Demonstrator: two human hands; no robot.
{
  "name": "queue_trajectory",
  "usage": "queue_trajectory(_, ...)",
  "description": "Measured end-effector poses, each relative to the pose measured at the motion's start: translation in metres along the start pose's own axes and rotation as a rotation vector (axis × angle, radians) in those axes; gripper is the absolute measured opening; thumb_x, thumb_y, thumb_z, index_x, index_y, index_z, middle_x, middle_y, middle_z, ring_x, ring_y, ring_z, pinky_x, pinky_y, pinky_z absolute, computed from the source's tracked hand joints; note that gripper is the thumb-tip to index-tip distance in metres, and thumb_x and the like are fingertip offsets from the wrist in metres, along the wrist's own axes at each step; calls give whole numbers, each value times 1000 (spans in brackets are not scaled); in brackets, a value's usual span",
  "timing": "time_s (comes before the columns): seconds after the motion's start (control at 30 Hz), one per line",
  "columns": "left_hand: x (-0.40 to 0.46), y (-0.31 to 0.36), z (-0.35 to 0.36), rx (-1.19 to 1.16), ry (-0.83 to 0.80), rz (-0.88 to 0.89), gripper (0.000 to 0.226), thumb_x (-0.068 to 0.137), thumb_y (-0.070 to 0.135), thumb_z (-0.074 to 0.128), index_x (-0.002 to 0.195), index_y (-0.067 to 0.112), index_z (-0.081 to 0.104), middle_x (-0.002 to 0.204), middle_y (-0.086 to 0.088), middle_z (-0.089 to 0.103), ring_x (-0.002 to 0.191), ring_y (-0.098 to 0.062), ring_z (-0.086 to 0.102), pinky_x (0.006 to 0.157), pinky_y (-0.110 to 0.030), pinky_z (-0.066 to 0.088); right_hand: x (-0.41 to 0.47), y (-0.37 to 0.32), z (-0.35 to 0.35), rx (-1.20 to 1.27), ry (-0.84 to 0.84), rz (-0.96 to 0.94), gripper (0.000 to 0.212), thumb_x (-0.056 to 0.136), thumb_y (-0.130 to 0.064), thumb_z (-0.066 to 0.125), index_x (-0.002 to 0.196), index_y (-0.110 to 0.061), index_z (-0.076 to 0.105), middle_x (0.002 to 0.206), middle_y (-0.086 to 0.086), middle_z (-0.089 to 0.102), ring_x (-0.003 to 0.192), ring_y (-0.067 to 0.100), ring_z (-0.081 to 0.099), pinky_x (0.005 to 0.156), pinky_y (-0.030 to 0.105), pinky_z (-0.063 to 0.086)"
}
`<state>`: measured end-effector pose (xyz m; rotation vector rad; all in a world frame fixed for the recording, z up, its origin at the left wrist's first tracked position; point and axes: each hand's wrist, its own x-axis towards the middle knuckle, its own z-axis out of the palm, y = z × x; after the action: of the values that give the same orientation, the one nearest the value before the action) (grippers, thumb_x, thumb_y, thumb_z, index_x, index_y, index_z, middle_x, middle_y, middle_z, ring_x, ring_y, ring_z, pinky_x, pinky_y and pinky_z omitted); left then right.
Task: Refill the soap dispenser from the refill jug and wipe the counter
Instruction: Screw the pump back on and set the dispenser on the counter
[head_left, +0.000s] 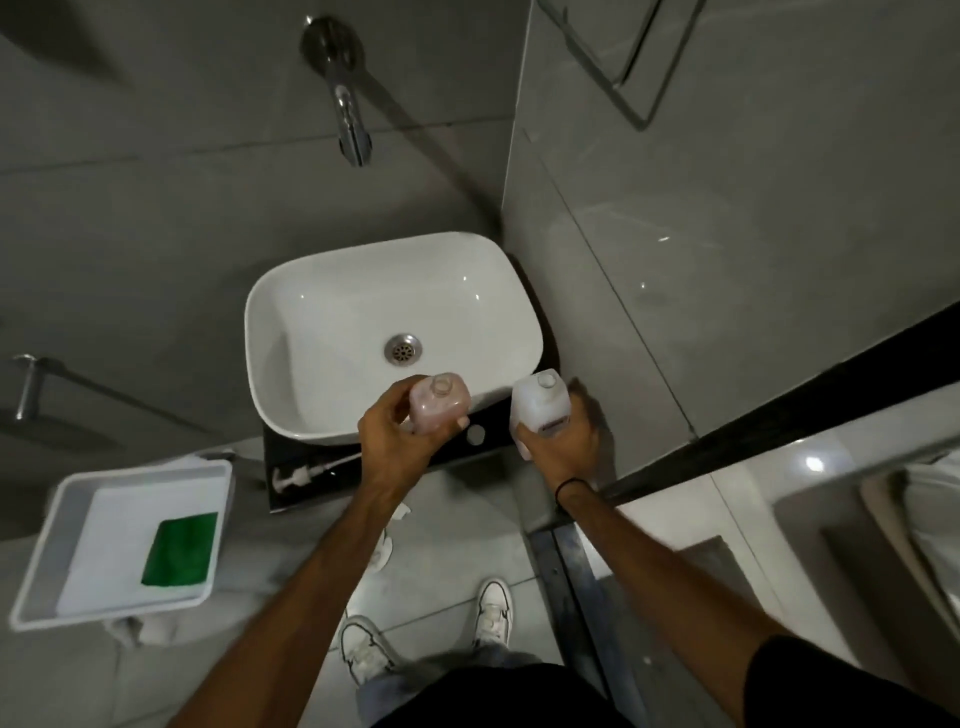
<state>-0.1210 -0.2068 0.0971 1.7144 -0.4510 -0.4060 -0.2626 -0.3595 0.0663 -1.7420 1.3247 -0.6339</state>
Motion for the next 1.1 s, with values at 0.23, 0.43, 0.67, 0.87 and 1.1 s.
queue_trajectory(0.23, -11, -11, 6, 92, 62, -15, 57, 58, 32, 98, 108, 26, 71, 102, 8, 76, 96, -14, 73, 75, -32, 63, 8, 31, 31, 40, 20, 55, 78, 62, -23, 95, 130, -11, 59, 117, 14, 69, 107, 34, 66, 83, 36, 55)
queue_trajectory(0.43, -19, -9, 4, 142, 104, -25, 57, 58, 28, 98, 107, 26, 71, 94, 11, 76, 85, -13, 73, 68, -33, 63, 11, 47, 27, -87, -160, 127, 111, 58, -33, 97, 149, -18, 35, 135, 16, 58, 123, 37, 55, 93, 51, 54)
queue_trajectory(0.67, -35, -15, 1, 126, 123, -85, 56, 57, 20, 99, 105, 26, 70, 92, 11, 75, 78, -2, 68, 69, -21, 58, -44, 61, -6, -196, -93, -188, 89, 61, -37, 93, 134, -17, 48, 124, 5, 62, 109, 26, 61, 89, 39, 53)
queue_trajectory(0.87, -43, -15, -5, 162, 84, -88, 59, 54, 23, 98, 106, 25, 69, 94, 11, 75, 83, -3, 71, 72, -24, 61, -75, 10, 19, -99, -411, -409, 99, 65, -46, 90, 147, -16, 42, 144, 1, 53, 133, 17, 50, 106, 28, 45)
queue_trajectory(1.1, -42, -6, -31, 181, 72, -79, 62, 53, 31, 100, 107, 20, 70, 95, 6, 76, 85, -8, 73, 77, -37, 64, -92, -27, 57, 34, -406, -391, 89, 66, -29, 92, 142, -20, 49, 134, 3, 62, 119, 18, 61, 97, 35, 55)
